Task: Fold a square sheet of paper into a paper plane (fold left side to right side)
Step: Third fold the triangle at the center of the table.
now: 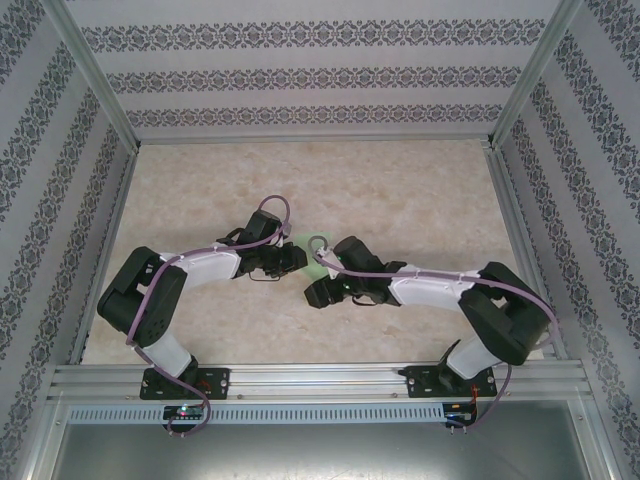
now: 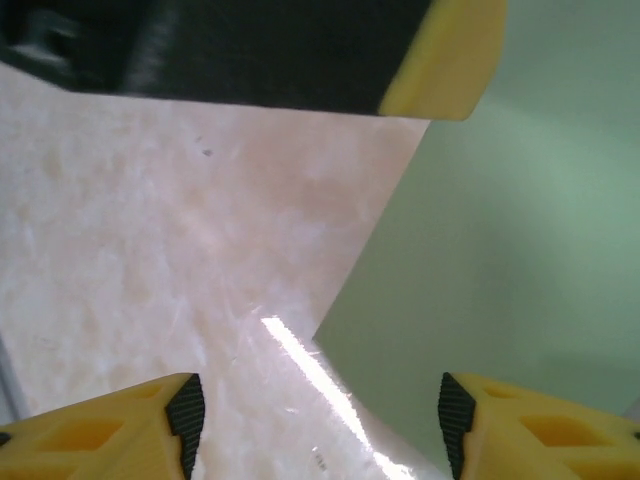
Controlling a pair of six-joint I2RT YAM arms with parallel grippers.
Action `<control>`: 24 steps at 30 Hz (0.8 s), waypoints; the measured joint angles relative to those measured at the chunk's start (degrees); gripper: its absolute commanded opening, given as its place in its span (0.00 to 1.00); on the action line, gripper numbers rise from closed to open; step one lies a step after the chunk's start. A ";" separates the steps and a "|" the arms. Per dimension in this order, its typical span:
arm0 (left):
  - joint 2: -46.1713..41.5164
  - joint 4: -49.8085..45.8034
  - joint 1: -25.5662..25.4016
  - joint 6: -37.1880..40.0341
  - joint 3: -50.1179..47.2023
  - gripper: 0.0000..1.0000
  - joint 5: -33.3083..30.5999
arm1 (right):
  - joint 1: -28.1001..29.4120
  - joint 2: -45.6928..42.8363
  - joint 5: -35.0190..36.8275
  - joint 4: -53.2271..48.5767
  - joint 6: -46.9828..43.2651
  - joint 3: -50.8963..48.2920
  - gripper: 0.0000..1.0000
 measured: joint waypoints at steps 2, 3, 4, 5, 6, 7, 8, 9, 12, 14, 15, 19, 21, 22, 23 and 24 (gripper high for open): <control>0.00 0.00 0.00 0.00 0.00 0.25 -0.09 | 0.00 1.73 0.48 0.00 -0.15 0.96 0.50; 0.00 0.00 0.00 0.00 0.00 0.25 -0.11 | 0.00 2.43 0.79 0.02 -0.39 1.49 0.45; 0.00 0.00 0.00 0.00 0.00 0.25 -0.11 | 0.00 2.75 1.01 0.00 -0.24 1.86 0.40; 0.00 0.00 0.00 0.00 0.02 0.25 -0.11 | 0.00 2.93 1.20 0.02 -0.37 2.21 0.36; 0.00 -0.02 0.00 0.00 0.02 0.25 -0.11 | 0.00 2.93 1.31 -0.02 -0.48 2.54 0.30; 0.00 -0.04 0.00 0.00 0.07 0.25 -0.11 | 0.00 2.93 1.49 -0.02 -0.66 2.89 0.24; 0.00 -0.15 0.00 0.00 0.13 0.25 -0.13 | 0.00 2.93 1.68 -0.02 -0.74 3.26 0.19; 0.00 -0.17 0.00 0.00 0.15 0.26 -0.15 | 0.00 2.93 1.79 -0.07 -0.74 3.52 0.13; -0.04 -0.46 0.00 0.02 0.15 0.30 -0.59 | -0.15 2.93 1.84 -0.09 -0.94 3.72 0.00; -0.37 -1.31 0.00 0.09 0.15 0.32 -1.18 | -0.52 2.93 1.60 -0.09 -0.68 3.72 0.00; -0.70 -1.79 0.00 0.09 0.15 0.33 -1.38 | -0.81 2.93 1.40 -0.07 -0.59 3.72 0.00; -2.91 -4.04 0.09 0.63 0.52 0.39 -2.32 | -1.18 2.93 1.01 -0.09 -0.59 3.72 0.00; -3.89 -4.52 0.42 0.81 0.63 0.40 -2.58 | -1.18 3.04 0.76 -0.07 -0.61 3.72 0.00; -4.20 -4.74 0.70 0.90 0.81 0.39 -2.73 | -1.18 3.17 0.55 -0.07 -0.61 3.72 0.00; -4.28 -5.14 0.92 0.94 1.14 0.38 -2.78 | -1.18 3.30 0.37 -0.07 -0.59 3.72 0.00; -4.26 -5.51 1.27 1.09 1.55 0.36 -2.75 | -1.18 3.50 0.20 -0.07 -0.59 3.72 0.00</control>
